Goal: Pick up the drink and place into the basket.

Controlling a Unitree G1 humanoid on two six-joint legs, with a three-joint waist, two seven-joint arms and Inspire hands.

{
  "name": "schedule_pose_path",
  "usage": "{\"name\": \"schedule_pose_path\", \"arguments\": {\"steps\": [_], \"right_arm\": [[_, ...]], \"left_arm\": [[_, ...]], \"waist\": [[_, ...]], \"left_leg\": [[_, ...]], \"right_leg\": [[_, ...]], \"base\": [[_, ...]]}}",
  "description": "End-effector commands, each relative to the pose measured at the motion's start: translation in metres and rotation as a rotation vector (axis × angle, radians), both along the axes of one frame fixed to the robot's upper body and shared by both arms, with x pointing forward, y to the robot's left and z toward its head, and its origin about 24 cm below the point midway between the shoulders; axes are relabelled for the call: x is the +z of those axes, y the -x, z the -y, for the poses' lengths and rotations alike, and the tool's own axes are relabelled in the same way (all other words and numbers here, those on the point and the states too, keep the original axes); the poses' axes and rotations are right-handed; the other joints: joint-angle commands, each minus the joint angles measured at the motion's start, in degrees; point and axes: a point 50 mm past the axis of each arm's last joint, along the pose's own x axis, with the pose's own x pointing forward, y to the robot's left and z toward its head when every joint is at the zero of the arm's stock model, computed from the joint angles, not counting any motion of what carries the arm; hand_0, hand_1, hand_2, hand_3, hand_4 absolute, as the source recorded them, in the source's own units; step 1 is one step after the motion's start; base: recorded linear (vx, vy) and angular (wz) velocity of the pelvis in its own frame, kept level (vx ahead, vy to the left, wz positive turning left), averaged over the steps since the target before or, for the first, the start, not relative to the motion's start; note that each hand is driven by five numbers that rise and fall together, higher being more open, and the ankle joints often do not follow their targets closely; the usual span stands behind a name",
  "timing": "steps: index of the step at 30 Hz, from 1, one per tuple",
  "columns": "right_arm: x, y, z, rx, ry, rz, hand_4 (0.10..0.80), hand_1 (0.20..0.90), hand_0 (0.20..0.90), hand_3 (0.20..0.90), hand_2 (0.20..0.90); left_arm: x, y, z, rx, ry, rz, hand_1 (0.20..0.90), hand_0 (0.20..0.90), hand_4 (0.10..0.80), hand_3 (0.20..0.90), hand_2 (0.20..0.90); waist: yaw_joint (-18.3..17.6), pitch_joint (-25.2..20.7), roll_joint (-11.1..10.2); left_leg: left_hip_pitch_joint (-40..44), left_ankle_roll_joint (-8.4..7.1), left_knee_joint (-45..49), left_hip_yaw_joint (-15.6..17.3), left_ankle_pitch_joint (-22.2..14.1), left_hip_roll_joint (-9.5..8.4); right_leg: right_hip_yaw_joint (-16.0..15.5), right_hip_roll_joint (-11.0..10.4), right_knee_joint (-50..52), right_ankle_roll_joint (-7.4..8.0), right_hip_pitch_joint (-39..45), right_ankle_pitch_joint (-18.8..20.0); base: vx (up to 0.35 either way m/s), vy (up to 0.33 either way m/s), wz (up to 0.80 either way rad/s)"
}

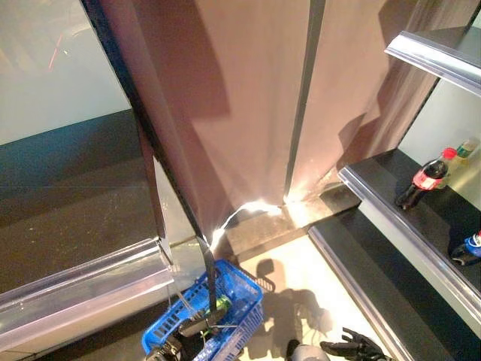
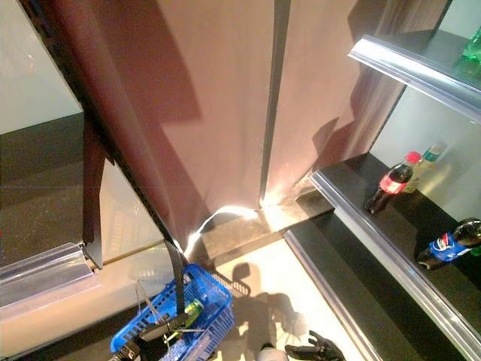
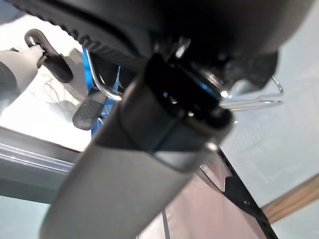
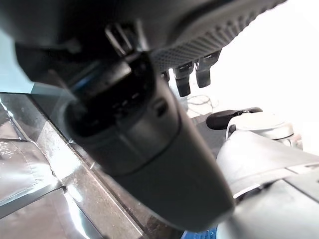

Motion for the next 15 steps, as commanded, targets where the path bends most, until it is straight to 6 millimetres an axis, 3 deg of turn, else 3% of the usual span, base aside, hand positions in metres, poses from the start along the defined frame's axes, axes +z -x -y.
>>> {"name": "schedule_pose_path", "arguments": {"steps": [1, 6, 7, 8, 9, 12, 13, 15], "right_arm": [[0.004, -0.004, 0.009, 0.053, 0.032, -0.008, 0.8, 0.9, 0.9, 0.9, 0.9], [0.005, -0.004, 0.012, 0.072, 0.041, -0.021, 0.8, 0.9, 0.9, 0.9, 0.9], [0.006, -0.006, 0.013, 0.072, 0.045, -0.023, 0.8, 0.9, 0.9, 0.9, 0.9], [0.007, -0.008, 0.015, 0.066, 0.051, -0.017, 0.8, 0.9, 0.9, 0.9, 0.9], [0.007, -0.009, 0.015, 0.062, 0.052, -0.015, 0.8, 0.9, 0.9, 0.9, 0.9], [0.008, -0.014, 0.013, 0.047, 0.054, -0.002, 0.8, 0.9, 0.9, 0.9, 0.9], [0.008, -0.015, 0.013, 0.042, 0.056, 0.007, 0.8, 0.9, 0.9, 0.9, 0.9], [0.008, -0.016, 0.013, 0.041, 0.056, 0.011, 0.8, 0.9, 0.9, 0.9, 0.9]], "left_arm": [[0.019, -0.032, -0.015, 0.018, 0.007, 0.205, 0.3, 0.3, 0.1, 0.2, 0.3], [0.017, -0.026, -0.014, 0.042, 0.016, 0.196, 0.3, 0.3, 0.1, 0.2, 0.3], [0.016, -0.025, -0.012, 0.038, 0.022, 0.194, 0.3, 0.3, 0.1, 0.2, 0.3], [0.016, -0.025, -0.008, 0.02, 0.036, 0.2, 0.3, 0.3, 0.1, 0.2, 0.3], [0.016, -0.025, -0.006, 0.012, 0.039, 0.202, 0.3, 0.3, 0.1, 0.2, 0.3], [0.018, -0.033, -0.001, -0.014, 0.049, 0.213, 0.3, 0.3, 0.1, 0.2, 0.3], [0.019, -0.037, 0.002, -0.021, 0.057, 0.222, 0.3, 0.3, 0.1, 0.2, 0.3], [0.02, -0.039, 0.002, -0.02, 0.056, 0.23, 0.3, 0.3, 0.1, 0.2, 0.3]], "waist": [[1.07, -1.1, -1.37], [1.55, -0.4, -0.33], [1.79, -0.06, 0.19], [1.86, 0.6, 0.49], [1.78, 0.83, 0.28], [1.29, 0.78, -1.25], [0.99, 0.28, -1.94], [0.78, -0.31, -2.13]], "left_leg": [[-4.65, -1.12, 4.63, -2.03, 2.25, 0.12], [-5.27, -2.7, 4.29, -2.02, 5.23, 1.67], [-5.95, -3.73, 3.2, -1.7, 8.44, 2.74], [-8.08, -5.05, 3.54, 1.08, 12.91, 4.84], [-8.87, -5.22, 4.62, 2.72, 13.56, 5.69], [-8.8, -4.13, 10.79, 7.34, 10.93, 5.95], [-6.99, -4.31, 14.29, 7.69, 7.76, 4.56], [-5.94, -3.97, 16.01, 7.69, 6.02, 3.31]], "right_leg": [[-1.05, 0.39, 2.87, -0.11, 3.63, -3.36], [-2.18, 0.98, 2.3, -0.93, 4.37, -3.79], [-2.69, 1.74, 1.33, -1.2, 4.9, -3.73], [-3.82, 2.49, -0.66, -1.53, 5.91, -3.41], [-4.56, 2.46, -1.62, -1.71, 6.31, -3.08], [-7.23, 1.16, -4.3, -2.11, 6.24, -1.18], [-8.28, 0.72, -5.73, -1.85, 6.15, -0.37], [-9.22, 0.7, -6.64, -1.84, 5.54, 0.59]], "base": [[-0.023, -0.094, 0.01], [-0.024, -0.077, 0.02], [-0.102, -0.084, 0.07], [-0.149, -0.126, 0.19], [-0.196, -0.152, 0.39], [-0.197, -0.127, 0.58], [-0.154, -0.07, 0.36], [-0.205, -0.044, 0.3]]}}
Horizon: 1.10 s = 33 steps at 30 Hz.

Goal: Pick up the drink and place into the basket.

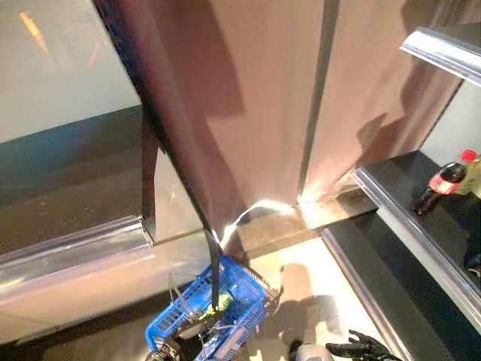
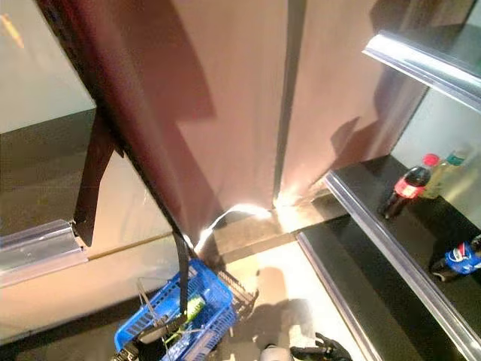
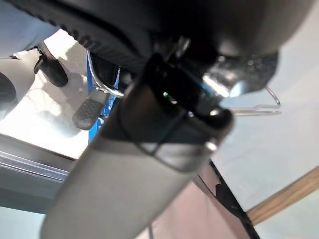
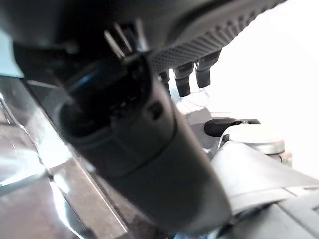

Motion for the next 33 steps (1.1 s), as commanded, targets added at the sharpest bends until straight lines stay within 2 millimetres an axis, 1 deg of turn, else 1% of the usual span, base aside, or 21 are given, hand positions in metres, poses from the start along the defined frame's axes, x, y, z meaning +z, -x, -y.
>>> {"name": "schedule_pose_path", "arguments": {"steps": [1, 4, 7, 8, 9, 10, 13, 14, 16, 17, 18, 20, 21, 23, 24, 25, 26, 28, 29, 31, 33], "right_arm": [[0.004, -0.009, 0.005, 0.013, 0.023, 0.034, 0.8, 0.9, 0.9, 0.9, 0.9], [0.005, -0.005, 0.008, 0.005, 0.02, 0.032, 0.8, 0.9, 0.9, 0.9, 0.9], [0.005, -0.002, 0.01, -0.01, 0.024, 0.035, 0.8, 0.9, 0.9, 0.9, 0.9], [0.005, -0.002, 0.011, -0.014, 0.025, 0.036, 0.8, 0.9, 0.9, 0.9, 0.9], [0.006, -0.004, 0.012, -0.017, 0.027, 0.045, 0.8, 0.9, 0.9, 0.9, 0.9], [0.008, -0.007, 0.013, -0.02, 0.029, 0.055, 0.8, 0.9, 0.9, 0.9, 0.9], [0.01, -0.012, 0.015, -0.031, 0.033, 0.074, 0.8, 0.9, 0.9, 0.9, 0.9], [0.011, -0.015, 0.015, -0.039, 0.03, 0.086, 0.8, 0.9, 0.9, 0.9, 0.9], [0.012, -0.017, 0.015, -0.054, 0.024, 0.1, 0.8, 0.9, 0.9, 0.9, 0.9], [0.011, -0.018, 0.013, -0.07, 0.015, 0.105, 0.8, 0.9, 0.9, 0.9, 0.9], [0.011, -0.019, 0.012, -0.085, 0.0, 0.117, 0.8, 0.9, 0.9, 0.9, 0.9], [0.01, -0.02, 0.009, -0.106, -0.018, 0.124, 0.8, 0.9, 0.9, 0.9, 0.9], [0.008, -0.019, 0.006, -0.114, -0.025, 0.122, 0.8, 0.9, 0.9, 0.9, 0.9], [0.005, -0.012, 0.002, -0.135, -0.033, 0.11, 0.8, 0.9, 0.9, 0.9, 0.9], [0.003, -0.006, 0.001, -0.138, -0.038, 0.1, 0.8, 0.9, 0.9, 0.9, 0.9], [0.001, -0.001, 0.0, -0.142, -0.038, 0.089, 0.8, 0.9, 0.9, 0.9, 0.9], [0.0, 0.005, 0.0, -0.145, -0.037, 0.075, 0.8, 0.9, 0.9, 0.9, 0.9], [-0.001, 0.014, 0.003, -0.148, -0.032, 0.057, 0.8, 0.9, 0.9, 0.9, 0.9], [-0.001, 0.017, 0.005, -0.151, -0.029, 0.052, 0.8, 0.9, 0.9, 0.9, 0.9], [-0.002, 0.02, 0.005, -0.141, -0.026, 0.038, 0.8, 0.9, 0.9, 0.9, 0.9], [-0.003, 0.019, 0.002, -0.137, -0.031, 0.034, 0.8, 0.9, 0.9, 0.9, 0.9]], "left_arm": [[0.018, -0.031, 0.002, -0.021, 0.062, 0.207, 0.3, 0.3, 0.1, 0.2, 0.3], [0.019, -0.032, 0.001, -0.023, 0.061, 0.221, 0.3, 0.3, 0.1, 0.2, 0.3], [0.019, -0.033, 0.005, -0.049, 0.069, 0.227, 0.3, 0.3, 0.1, 0.2, 0.3], [0.018, -0.032, 0.006, -0.054, 0.07, 0.227, 0.3, 0.3, 0.1, 0.2, 0.3], [0.017, -0.031, 0.009, -0.061, 0.071, 0.229, 0.3, 0.3, 0.1, 0.2, 0.3], [0.017, -0.03, 0.009, -0.059, 0.071, 0.23, 0.3, 0.3, 0.1, 0.2, 0.3], [0.016, -0.029, 0.01, -0.054, 0.066, 0.229, 0.3, 0.3, 0.1, 0.2, 0.3], [0.016, -0.028, 0.008, -0.046, 0.06, 0.227, 0.3, 0.3, 0.1, 0.2, 0.3], [0.016, -0.03, 0.008, -0.035, 0.054, 0.225, 0.3, 0.3, 0.1, 0.2, 0.3], [0.017, -0.033, 0.007, -0.036, 0.048, 0.221, 0.3, 0.3, 0.1, 0.2, 0.3], [0.018, -0.036, 0.005, -0.046, 0.038, 0.222, 0.3, 0.3, 0.1, 0.2, 0.3], [0.019, -0.038, 0.0, -0.049, 0.024, 0.212, 0.3, 0.3, 0.1, 0.2, 0.3], [0.02, -0.039, -0.003, -0.047, 0.017, 0.204, 0.3, 0.3, 0.1, 0.2, 0.3], [0.018, -0.032, -0.011, -0.054, -0.002, 0.174, 0.3, 0.3, 0.1, 0.2, 0.3], [0.017, -0.027, -0.015, -0.061, -0.013, 0.154, 0.3, 0.3, 0.1, 0.2, 0.3], [0.015, -0.023, -0.017, -0.071, -0.018, 0.137, 0.3, 0.3, 0.1, 0.2, 0.3], [0.014, -0.017, -0.022, -0.077, -0.023, 0.122, 0.3, 0.3, 0.1, 0.2, 0.3], [0.013, -0.012, -0.025, -0.078, -0.019, 0.109, 0.3, 0.3, 0.1, 0.2, 0.3], [0.013, -0.011, -0.024, -0.079, -0.018, 0.107, 0.3, 0.3, 0.1, 0.2, 0.3], [0.012, -0.009, -0.025, -0.074, -0.023, 0.098, 0.3, 0.3, 0.1, 0.2, 0.3], [0.012, -0.008, -0.027, -0.063, -0.037, 0.09, 0.3, 0.3, 0.1, 0.2, 0.3]], "waist": [[-0.28, -1.74, -0.71], [-0.49, -3.39, -0.14], [-0.28, -4.5, 0.95], [-0.2, -4.66, 1.2], [0.0, -5.0, 1.87], [-0.05, -5.23, 2.35], [-0.34, -5.25, 2.87], [-0.31, -4.91, 2.87], [-1.19, -4.25, 2.7], [-1.94, -3.7, 2.35], [-2.58, -2.84, 1.76], [-2.75, -1.65, 1.14], [-2.69, -1.11, 0.81], [-2.5, -0.12, 0.8], [-2.54, 0.16, 0.9], [-2.5, 0.29, 0.99], [-2.31, 0.3, 1.56], [-1.88, -0.24, 2.08], [-1.65, -0.53, 2.17], [-0.74, -1.64, 1.75], [0.21, -2.82, 0.86]], "left_leg": [[1.68, -1.58, 14.11, 3.36, -6.15, 2.54], [3.9, -2.44, 17.48, 1.93, -5.75, 0.34], [4.66, -4.7, 21.67, -0.92, -2.85, -2.21], [4.8, -5.01, 21.87, -1.46, -2.65, -2.91], [5.15, -5.61, 21.95, -2.56, -2.26, -4.66], [5.43, -6.01, 21.49, -2.86, -2.0, -5.46], [5.99, -5.88, 19.99, -2.91, -2.49, -6.17], [6.03, -5.56, 18.96, -2.33, -3.57, -6.32], [7.57, -2.97, 14.84, -1.72, -9.98, -8.05], [8.83, -1.02, 11.48, -1.41, -14.58, -9.21], [9.83, 1.79, 8.56, -2.03, -19.93, -10.67], [10.18, 4.29, 4.27, -3.94, -22.54, -12.19], [10.28, 5.03, 3.37, -4.29, -22.71, -12.36], [10.18, 5.35, 0.56, -4.32, -20.61, -12.15], [9.71, 5.73, -0.94, -3.6, -19.02, -11.8], [9.52, 5.67, -2.04, -3.16, -17.7, -11.37], [8.76, 5.84, -4.45, -0.66, -15.22, -10.41], [7.76, 6.3, -6.36, 2.22, -13.28, -9.37], [7.4, 6.4, -6.4, 2.86, -13.2, -8.94], [5.81, 6.27, -6.4, 5.65, -12.82, -7.91], [4.63, 6.5, -6.4, 7.48, -12.71, -7.54]], "right_leg": [[-2.39, 4.04, -8.48, 2.76, 6.67, 2.4], [-4.09, 5.38, -10.15, 1.88, 5.78, 2.97], [-5.46, 6.82, -12.26, 0.95, 5.72, 3.7], [-5.77, 6.92, -12.39, 1.02, 5.55, 3.96], [-6.35, 7.27, -12.63, 1.17, 4.95, 4.56], [-6.6, 7.58, -12.8, 1.28, 4.26, 5.0], [-6.69, 7.55, -12.52, 1.81, 2.57, 5.94], [-6.97, 7.45, -12.77, 2.33, 2.14, 6.66], [-6.62, 6.44, -12.74, 4.59, -0.93, 10.2], [-5.79, 5.51, -12.85, 6.56, -3.19, 13.03], [-4.54, 4.41, -12.44, 8.79, -5.89, 15.72], [-3.34, 3.83, -13.64, 10.84, -8.01, 18.35], [-3.15, 3.43, -14.49, 11.24, -8.62, 19.12], [-2.9, 2.28, -11.91, 11.32, -9.4, 17.71], [-1.16, -0.05, -6.09, 11.49, -9.17, 18.03], [-0.2, -1.64, -3.14, 11.75, -9.26, 17.98], [0.56, -4.45, 5.05, 11.22, -8.06, 16.05], [0.95, -7.22, 11.29, 10.84, -5.52, 13.42], [0.67, -7.71, 11.23, 10.79, -4.6, 12.69], [-0.53, -9.88, 10.65, 11.42, -0.34, 12.6], [-1.51, -10.46, 8.53, 12.25, 4.17, 12.17]], "base": [[-0.265, -0.032, 0.1], [-0.282, -0.026, 0.05], [-0.29, 0.011, 0.62], [-0.35, 0.102, 0.75], [-0.436, 0.17, 0.69], [-0.443, 0.187, 0.51], [-0.382, 0.193, 0.01], [-0.509, 0.289, -0.08], [-0.478, 0.326, -0.11], [-0.45, 0.337, -0.01], [-0.401, 0.285, 0.07], [-0.372, 0.181, 0.06], [-0.411, 0.13, -0.15], [-0.375, 0.123, -0.24], [-0.348, 0.141, -0.22], [-0.391, 0.198, -0.33], [-0.372, 0.189, -0.4], [-0.293, 0.131, -0.4], [-0.221, 0.038, -0.52], [-0.244, -0.044, -0.58], [-0.239, -0.108, -0.71]]}}
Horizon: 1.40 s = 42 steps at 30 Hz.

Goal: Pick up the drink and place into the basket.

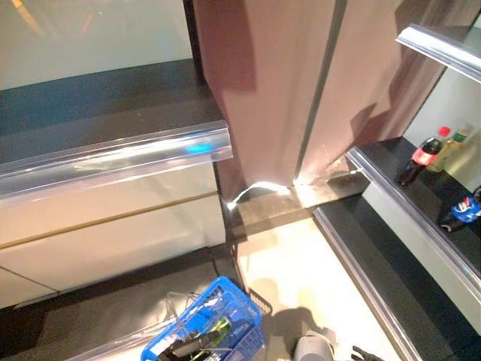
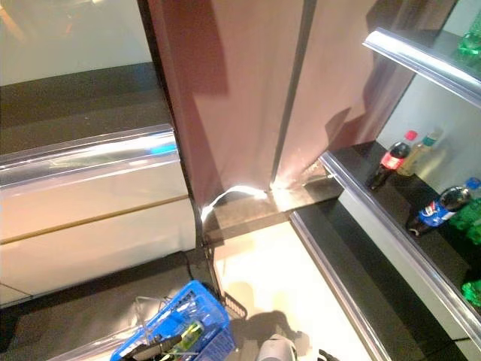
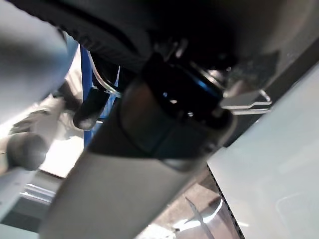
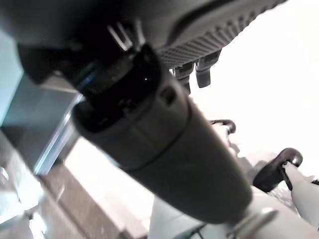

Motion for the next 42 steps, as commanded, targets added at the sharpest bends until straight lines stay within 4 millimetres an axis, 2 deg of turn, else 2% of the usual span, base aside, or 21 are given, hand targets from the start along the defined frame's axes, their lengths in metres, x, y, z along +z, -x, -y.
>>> {"name": "schedule_pose_path", "arguments": {"steps": [1, 5, 10, 14, 16, 18, 21, 23, 24, 25, 26, 27, 28, 32, 37, 42], "right_arm": [[0.003, -0.025, -0.007, 0.044, -0.004, 0.088, 0.8, 0.9, 0.9, 0.9, 0.9], [0.0, -0.029, -0.017, 0.088, -0.016, 0.081, 0.8, 0.9, 0.9, 0.9, 0.9], [0.0, -0.041, -0.025, 0.138, -0.022, 0.087, 0.8, 0.9, 0.9, 0.9, 0.9], [0.001, -0.05, -0.031, 0.165, -0.032, 0.101, 0.8, 0.9, 0.9, 0.9, 0.9], [0.0, -0.052, -0.033, 0.192, -0.03, 0.1, 0.8, 0.9, 0.9, 0.9, 0.9], [0.001, -0.051, -0.032, 0.204, -0.023, 0.085, 0.8, 0.9, 0.9, 0.9, 0.9], [0.001, -0.049, -0.029, 0.215, -0.013, 0.078, 0.8, 0.9, 0.9, 0.9, 0.9], [0.001, -0.048, -0.027, 0.202, -0.01, 0.078, 0.8, 0.9, 0.9, 0.9, 0.9], [0.001, -0.048, -0.026, 0.202, -0.007, 0.075, 0.8, 0.9, 0.9, 0.9, 0.9], [0.001, -0.048, -0.025, 0.207, -0.001, 0.07, 0.8, 0.9, 0.9, 0.9, 0.9], [0.003, -0.049, -0.023, 0.232, 0.01, 0.064, 0.8, 0.9, 0.9, 0.9, 0.9], [0.003, -0.05, -0.02, 0.231, 0.017, 0.064, 0.8, 0.9, 0.9, 0.9, 0.9], [0.004, -0.049, -0.019, 0.221, 0.018, 0.064, 0.8, 0.9, 0.9, 0.9, 0.9], [0.004, -0.048, -0.016, 0.163, 0.011, 0.079, 0.8, 0.9, 0.9, 0.9, 0.9], [0.002, -0.046, -0.021, 0.168, -0.004, 0.078, 0.8, 0.9, 0.9, 0.9, 0.9], [0.002, -0.045, -0.023, 0.169, -0.007, 0.078, 0.8, 0.9, 0.9, 0.9, 0.9]], "left_arm": [[0.02, -0.048, -0.01, -0.018, 0.027, 0.236, 0.3, 0.3, 0.1, 0.2, 0.3], [0.022, -0.047, -0.018, 0.012, 0.014, 0.246, 0.3, 0.3, 0.1, 0.2, 0.3], [0.025, -0.051, -0.023, 0.056, 0.001, 0.272, 0.3, 0.3, 0.1, 0.2, 0.3], [0.026, -0.053, -0.024, 0.07, -0.004, 0.279, 0.3, 0.3, 0.1, 0.2, 0.3], [0.027, -0.054, -0.024, 0.085, -0.002, 0.289, 0.3, 0.3, 0.1, 0.2, 0.3], [0.026, -0.054, -0.023, 0.108, -0.003, 0.292, 0.3, 0.3, 0.1, 0.2, 0.3], [0.026, -0.054, -0.019, 0.1, 0.013, 0.301, 0.3, 0.3, 0.1, 0.2, 0.3], [0.025, -0.052, -0.015, 0.089, 0.017, 0.298, 0.3, 0.3, 0.1, 0.2, 0.3], [0.023, -0.05, -0.014, 0.093, 0.018, 0.295, 0.3, 0.3, 0.1, 0.2, 0.3], [0.022, -0.048, -0.013, 0.098, 0.018, 0.29, 0.3, 0.3, 0.1, 0.2, 0.3], [0.021, -0.043, -0.013, 0.115, 0.024, 0.289, 0.3, 0.3, 0.1, 0.2, 0.3], [0.02, -0.042, -0.012, 0.112, 0.029, 0.289, 0.3, 0.3, 0.1, 0.2, 0.3], [0.02, -0.042, -0.011, 0.104, 0.032, 0.288, 0.3, 0.3, 0.1, 0.2, 0.3], [0.02, -0.042, -0.011, 0.064, 0.025, 0.279, 0.3, 0.3, 0.1, 0.2, 0.3], [0.025, -0.055, -0.013, 0.059, 0.034, 0.311, 0.3, 0.3, 0.1, 0.2, 0.3], [0.024, -0.052, -0.011, 0.054, 0.037, 0.299, 0.3, 0.3, 0.1, 0.2, 0.3]], "waist": [[2.09, -2.75, -0.69], [3.49, -4.08, -2.65], [5.19, -4.75, -3.73], [6.16, -4.66, -3.96], [6.84, -4.3, -3.98], [7.08, -4.04, -3.96], [7.11, -3.71, -4.52], [7.18, -3.61, -4.81], [7.44, -3.59, -4.87], [7.98, -3.58, -4.91], [9.06, -3.65, -4.72], [9.27, -3.78, -4.45], [9.33, -3.88, -4.2], [8.79, -4.34, -3.36], [7.85, -4.82, -2.49], [7.48, -5.12, -2.63]], "left_leg": [[-0.96, -3.99, -3.72, -0.74, 0.42, -1.44], [-2.05, -4.46, -3.72, 5.73, 1.46, -0.49], [-2.77, -4.59, -3.72, 11.55, 2.61, 1.87], [-3.93, -5.13, -3.39, 15.11, 4.46, 4.76], [-4.67, -6.44, -3.07, 16.59, 6.36, 6.94], [-5.0, -7.33, -2.89, 17.11, 7.65, 8.35], [-4.96, -8.6, -2.84, 16.8, 8.99, 9.85], [-5.34, -8.87, -2.87, 14.95, 9.17, 9.73], [-5.7, -8.85, -2.85, 13.06, 9.03, 9.22], [-6.16, -8.7, -2.81, 9.83, 8.65, 8.18], [-6.58, -8.6, -2.82, 3.27, 7.79, 6.17], [-6.34, -8.74, -2.92, 1.14, 7.46, 5.55], [-6.15, -8.81, -2.99, 0.36, 7.23, 5.3], [-5.13, -8.98, -3.51, 0.04, 6.83, 4.99], [-4.59, -8.45, -3.72, -0.68, 5.73, 4.26], [-4.09, -8.2, -3.72, -0.55, 5.41, 4.05]], "right_leg": [[-0.55, -2.36, -9.14, 0.64, 9.7, 6.67], [-4.22, -3.55, -14.76, 2.35, 15.4, 7.64], [-8.13, -4.34, -19.21, 2.57, 17.72, 8.43], [-10.13, -0.41, -22.63, 0.87, 18.75, 4.31], [-11.43, 2.16, -25.33, -0.63, 19.21, 1.7], [-11.65, 4.06, -26.5, -1.73, 19.3, -0.31], [-11.75, 5.84, -27.57, -2.7, 18.56, -1.23], [-10.74, 6.95, -28.16, -2.78, 18.47, -1.72], [-10.01, 7.21, -28.31, -2.83, 18.26, -1.76], [-8.82, 7.39, -28.31, -2.87, 17.83, -1.81], [-6.28, 7.71, -28.1, -2.85, 17.01, -2.17], [-5.32, 7.86, -28.08, -2.77, 16.59, -2.4], [-5.0, 7.89, -27.98, -2.81, 16.4, -2.46], [-5.56, 7.6, -27.67, -2.6, 15.58, -1.8], [-6.14, 7.96, -27.13, -2.68, 13.67, -1.58], [-6.52, 8.7, -27.37, -2.84, 13.38, -1.68]], "base": [[-0.209, -0.132, -0.86], [-0.219, -0.171, -1.03], [-0.177, -0.205, -1.01], [-0.151, -0.267, -0.84], [-0.145, -0.342, -0.54], [-0.08, -0.284, -0.35], [-0.033, -0.247, -0.48], [0.022, -0.162, -0.41], [0.053, -0.127, -0.41], [0.1, -0.103, -0.31], [0.115, -0.083, -0.47], [0.103, -0.05, -0.76], [0.061, -0.021, -0.87], [0.038, -0.005, -0.2], [0.004, 0.002, 0.01], [0.004, -0.006, 0.0]]}}
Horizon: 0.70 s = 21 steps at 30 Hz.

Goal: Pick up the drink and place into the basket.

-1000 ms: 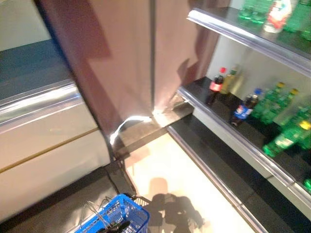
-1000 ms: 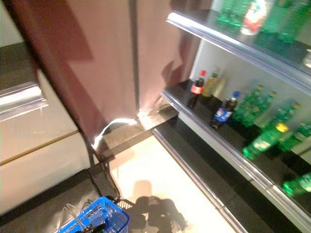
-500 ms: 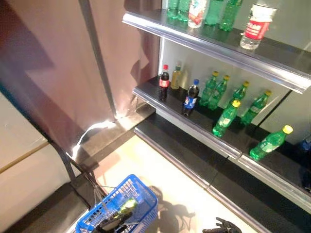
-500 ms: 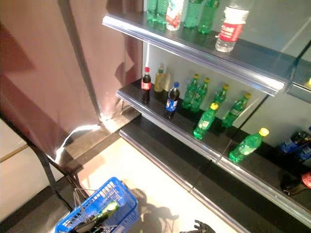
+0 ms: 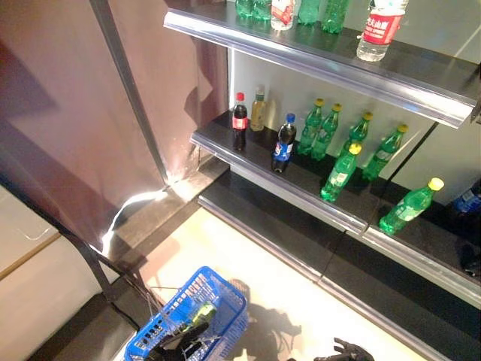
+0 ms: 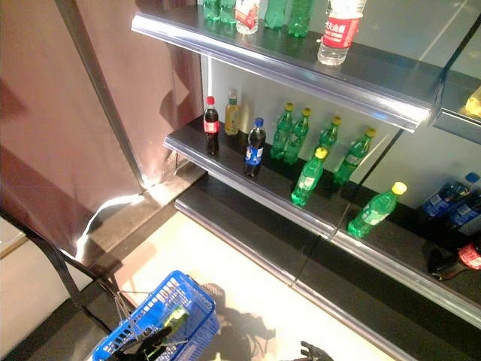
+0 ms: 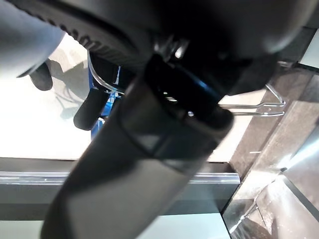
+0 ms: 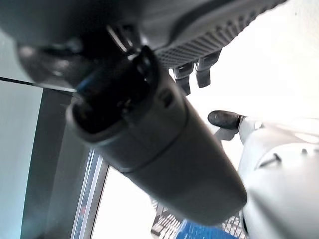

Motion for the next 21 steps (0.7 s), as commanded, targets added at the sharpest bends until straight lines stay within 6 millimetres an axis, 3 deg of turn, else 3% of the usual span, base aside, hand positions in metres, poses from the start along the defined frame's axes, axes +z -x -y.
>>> {"name": "schedule_pose_path", "arguments": {"steps": [1, 21], "right_arm": [[0.0077, -0.0204, 0.012, -0.039, 0.023, 0.066, 0.8, 0.9, 0.9, 0.9, 0.9], [0.0057, -0.0116, 0.0128, -0.045, 0.013, 0.048, 0.8, 0.9, 0.9, 0.9, 0.9]], "left_arm": [[0.0188, -0.0461, -0.0007, -0.037, 0.046, 0.249, 0.3, 0.3, 0.1, 0.2, 0.3], [0.0175, -0.0425, -0.0013, -0.057, 0.039, 0.244, 0.3, 0.3, 0.1, 0.2, 0.3]], "waist": [[0.72, -1.17, 0.72], [-1.47, -0.87, 1.26]], "left_leg": [[-3.36, 2.23, -0.81, -1.07, 1.02, -3.04], [-1.14, 2.47, -0.62, -0.31, 0.74, -2.39]], "right_leg": [[-3.49, -1.92, 5.13, 1.85, 1.81, -3.89], [-2.33, 0.05, 6.76, 0.38, 1.47, -5.67]], "base": [[0.019, -0.031, 0.01], [0.007, -0.067, -0.01]]}}
